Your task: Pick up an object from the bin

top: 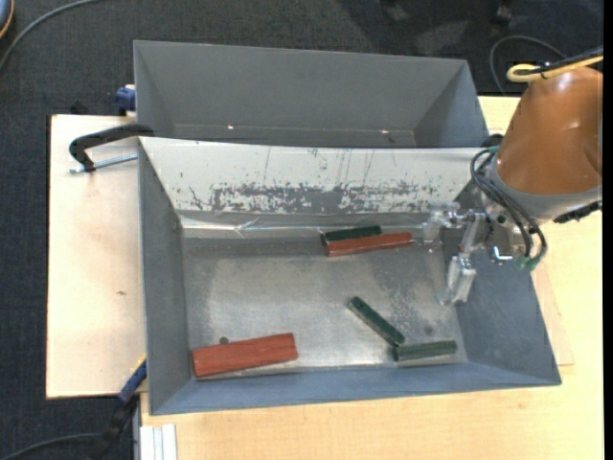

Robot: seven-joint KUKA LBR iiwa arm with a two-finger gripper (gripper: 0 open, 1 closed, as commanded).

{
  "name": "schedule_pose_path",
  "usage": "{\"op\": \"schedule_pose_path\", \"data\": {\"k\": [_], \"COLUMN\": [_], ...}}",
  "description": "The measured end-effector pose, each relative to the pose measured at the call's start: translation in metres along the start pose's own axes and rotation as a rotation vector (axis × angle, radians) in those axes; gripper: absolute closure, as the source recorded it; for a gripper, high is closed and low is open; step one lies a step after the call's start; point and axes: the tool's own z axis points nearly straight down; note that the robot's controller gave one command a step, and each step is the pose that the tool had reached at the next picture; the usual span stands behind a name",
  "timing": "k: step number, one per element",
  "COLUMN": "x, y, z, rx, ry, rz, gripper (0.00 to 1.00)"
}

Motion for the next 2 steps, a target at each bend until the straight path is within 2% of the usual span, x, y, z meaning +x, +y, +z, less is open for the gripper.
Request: {"op": "schedule_pose_path", "data": {"k": [1, 2], "x": [0.0131, 0.0108], "y": [0.0700, 0.0667], "z": [0.1219, 0.1170], "rx": [-0.003, 0.000], "ry": [0.001, -0.008], "rz": [0.083, 0.086], "gripper": [0.00, 1.00]}}
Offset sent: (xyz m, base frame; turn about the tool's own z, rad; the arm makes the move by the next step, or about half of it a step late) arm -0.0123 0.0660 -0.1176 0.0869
